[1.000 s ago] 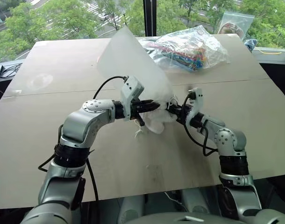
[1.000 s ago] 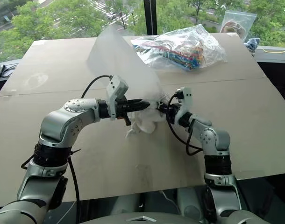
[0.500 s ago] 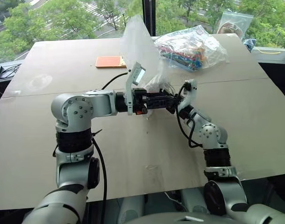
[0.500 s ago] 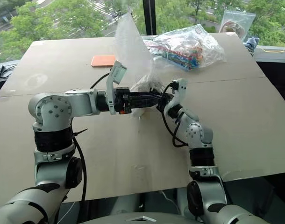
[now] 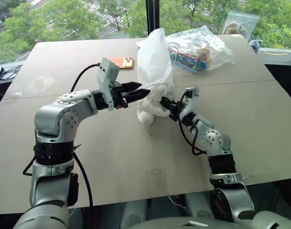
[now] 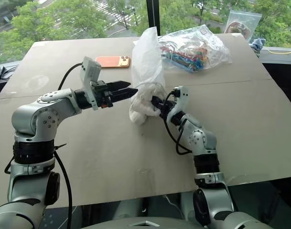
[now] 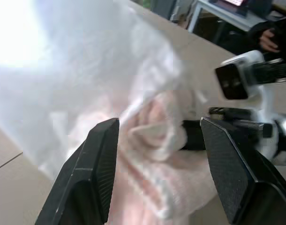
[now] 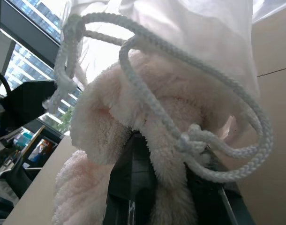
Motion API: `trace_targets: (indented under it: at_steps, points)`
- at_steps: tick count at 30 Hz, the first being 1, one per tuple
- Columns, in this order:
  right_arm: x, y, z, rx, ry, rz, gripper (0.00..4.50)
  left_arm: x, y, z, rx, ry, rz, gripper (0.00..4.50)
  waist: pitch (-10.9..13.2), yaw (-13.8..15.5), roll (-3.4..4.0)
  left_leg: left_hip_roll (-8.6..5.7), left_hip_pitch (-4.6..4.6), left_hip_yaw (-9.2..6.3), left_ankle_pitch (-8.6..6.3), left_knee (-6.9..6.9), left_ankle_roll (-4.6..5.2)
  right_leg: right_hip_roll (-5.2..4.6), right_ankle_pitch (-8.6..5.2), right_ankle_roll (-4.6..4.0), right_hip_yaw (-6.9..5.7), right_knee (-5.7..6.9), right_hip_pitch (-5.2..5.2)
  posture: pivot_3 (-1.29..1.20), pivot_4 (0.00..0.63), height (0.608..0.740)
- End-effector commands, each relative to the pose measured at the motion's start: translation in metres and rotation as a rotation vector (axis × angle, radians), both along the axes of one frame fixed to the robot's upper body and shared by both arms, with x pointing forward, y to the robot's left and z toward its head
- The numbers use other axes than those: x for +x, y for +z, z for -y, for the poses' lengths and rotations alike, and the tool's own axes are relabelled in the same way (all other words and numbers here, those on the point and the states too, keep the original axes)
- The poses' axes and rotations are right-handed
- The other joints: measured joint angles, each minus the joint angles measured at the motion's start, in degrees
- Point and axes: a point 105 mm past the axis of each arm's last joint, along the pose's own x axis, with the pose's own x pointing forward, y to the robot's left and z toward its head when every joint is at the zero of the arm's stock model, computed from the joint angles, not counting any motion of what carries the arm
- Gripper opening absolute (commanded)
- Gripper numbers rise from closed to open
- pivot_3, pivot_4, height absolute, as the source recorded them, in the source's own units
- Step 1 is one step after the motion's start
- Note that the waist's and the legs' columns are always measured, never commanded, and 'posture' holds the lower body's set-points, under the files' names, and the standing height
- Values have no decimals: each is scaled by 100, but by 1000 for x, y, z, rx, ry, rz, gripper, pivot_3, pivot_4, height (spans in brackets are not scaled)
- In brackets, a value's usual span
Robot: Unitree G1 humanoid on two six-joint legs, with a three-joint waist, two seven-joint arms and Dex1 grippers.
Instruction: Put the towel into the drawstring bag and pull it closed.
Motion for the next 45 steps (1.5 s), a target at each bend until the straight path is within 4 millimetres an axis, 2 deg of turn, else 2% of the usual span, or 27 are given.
trace_targets:
  at_steps: [1,5,12,15,19,20,24,27,30,32,35,37,39,42,45]
  points:
    - [3,21,-2,22,-6,68,31,1,5,6,153,-35,195,2802,0,2,0,0,0,0,0,-2,0,0,0,0,0,0,0,0,150,740]
    - [6,25,-2,24,-10,78,31,16,-4,9,255,15,295,2802,0,11,2,0,-1,3,0,0,0,-1,0,0,2,-1,0,0,150,740]
    - [7,27,-1,23,-12,85,31,39,-8,22,279,34,348,2802,0,5,1,-1,-5,-1,-1,2,1,-1,1,1,-3,1,0,0,150,740]
    - [7,27,-1,21,-12,86,31,44,-6,26,253,28,349,2077,0,-3,2,-1,-4,1,-1,2,2,-1,1,1,-1,1,-1,0,150,740]
    - [8,28,-2,18,-12,88,31,46,-7,30,238,6,343,190,0,-18,2,0,-4,0,-1,2,2,0,1,1,-2,2,-1,0,150,740]
    - [8,28,-2,17,-13,89,31,46,-8,30,235,-1,340,0,0,-16,2,0,-4,0,-1,2,2,0,1,1,-2,3,-1,0,150,740]
    - [11,28,-2,2,-16,97,31,41,-6,33,177,-46,307,0,0,-12,2,0,-4,0,-1,2,2,0,1,1,-2,3,-1,0,150,740]
    - [15,32,-4,-72,-16,151,31,31,2,37,128,-98,296,0,0,-17,2,0,-4,-1,-1,2,2,0,1,1,-2,3,-1,0,150,740]
    - [18,38,-17,-246,6,281,31,18,10,47,99,-160,299,0,0,-17,2,0,-4,-1,-1,3,1,0,1,1,-2,3,-1,0,150,740]
    - [18,44,-26,-289,18,338,31,9,11,53,115,-203,304,0,0,-34,2,0,-4,2,-1,3,1,0,1,1,0,3,-1,0,150,740]
    - [22,58,-29,-192,5,329,31,2,4,51,132,-220,276,0,0,-57,2,3,-1,0,-1,1,1,3,1,1,1,4,-1,0,150,740]
    - [29,71,-21,-77,-30,299,31,0,-2,42,140,-194,243,0,0,-55,2,4,-1,-1,-1,1,1,4,1,1,-1,5,-1,0,150,740]
    - [36,82,-9,32,-68,265,31,0,-4,33,140,-166,219,0,1,-60,3,4,-1,2,-1,2,1,4,1,1,3,5,-1,0,150,740]
    - [44,99,20,202,-129,228,30,7,2,14,110,-78,194,0,1,-4,4,4,-2,-1,-1,2,1,3,1,1,-1,5,-1,0,150,740]
    - [45,104,33,264,-142,213,30,11,12,8,50,-34,177,0,1,16,4,3,-4,-7,-1,2,1,3,1,0,-7,1,1,0,150,740]
